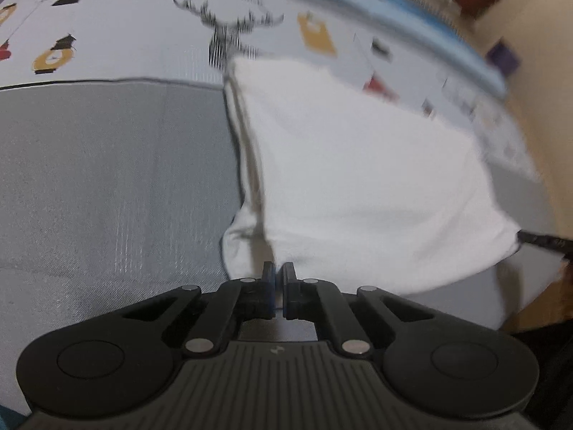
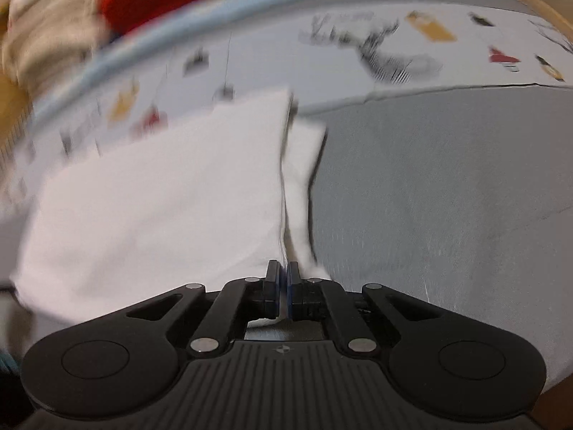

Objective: Fold small clothes
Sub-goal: 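Close both tools on the folded shirt edge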

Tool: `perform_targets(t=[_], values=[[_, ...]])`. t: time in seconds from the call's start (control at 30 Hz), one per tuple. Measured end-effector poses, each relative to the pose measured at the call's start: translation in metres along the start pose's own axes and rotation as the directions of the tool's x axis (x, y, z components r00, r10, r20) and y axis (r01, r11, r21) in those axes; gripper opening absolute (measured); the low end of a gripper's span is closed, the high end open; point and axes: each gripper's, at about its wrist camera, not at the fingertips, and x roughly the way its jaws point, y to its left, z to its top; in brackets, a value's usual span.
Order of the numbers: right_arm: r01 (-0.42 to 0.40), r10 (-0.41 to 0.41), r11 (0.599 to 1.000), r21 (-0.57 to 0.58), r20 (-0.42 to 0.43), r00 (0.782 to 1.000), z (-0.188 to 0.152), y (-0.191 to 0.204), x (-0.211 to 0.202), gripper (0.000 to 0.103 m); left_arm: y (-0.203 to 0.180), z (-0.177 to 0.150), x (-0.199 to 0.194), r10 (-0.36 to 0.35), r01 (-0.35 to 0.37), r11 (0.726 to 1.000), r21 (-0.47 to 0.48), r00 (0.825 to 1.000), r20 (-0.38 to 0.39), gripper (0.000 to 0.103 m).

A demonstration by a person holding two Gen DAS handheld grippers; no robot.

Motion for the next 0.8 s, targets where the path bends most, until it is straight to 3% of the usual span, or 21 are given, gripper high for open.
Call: perform_targets(t=[0.07,0.13,0.2,0.27,0.37,0.57,0.8], values=[[0.019,-0.018,0.999,0.038,-0.038,0.999,-0.001,-0.009,0.004,0.002,0.003,-0.004,0.003,0.027,-0.027,1.0,0.012,0.999,-0.036,0.003],[0.076,-0.071,0.997,0.029,-0.138,0.988,-0.008,-0.011,0.02,0.002,0.003,-0.006,0.016,0.063,-0.06,0.998,0.029,0.992,-0.106,0.003],[0.095,-0.095,0.995,-0.009,-0.182,0.979,-0.01,-0.006,0.029,0.003,0.0,-0.008,0.022,0.068,-0.064,0.997,0.037,0.988,-0.138,0.005],[0.106,-0.109,0.994,-0.023,-0.173,0.979,-0.009,-0.001,0.028,0.004,0.001,-0.004,0.017,0.049,-0.049,0.999,0.003,0.992,-0.115,0.009],[0.119,-0.118,0.993,0.003,-0.102,0.988,-0.003,0.0,0.019,0.005,0.006,0.004,0.005,0.009,-0.011,0.998,-0.067,1.0,-0.029,0.025],[0.081,-0.081,0.997,-0.002,-0.097,0.992,0.004,0.007,0.023,0.005,-0.006,0.02,0.001,-0.01,0.012,0.998,-0.064,0.999,0.036,0.025],[0.184,-0.202,0.977,-0.107,-0.198,0.959,-0.004,0.016,0.044,0.007,-0.022,0.034,0.017,0.005,-0.003,0.999,-0.045,0.999,0.046,0.025]])
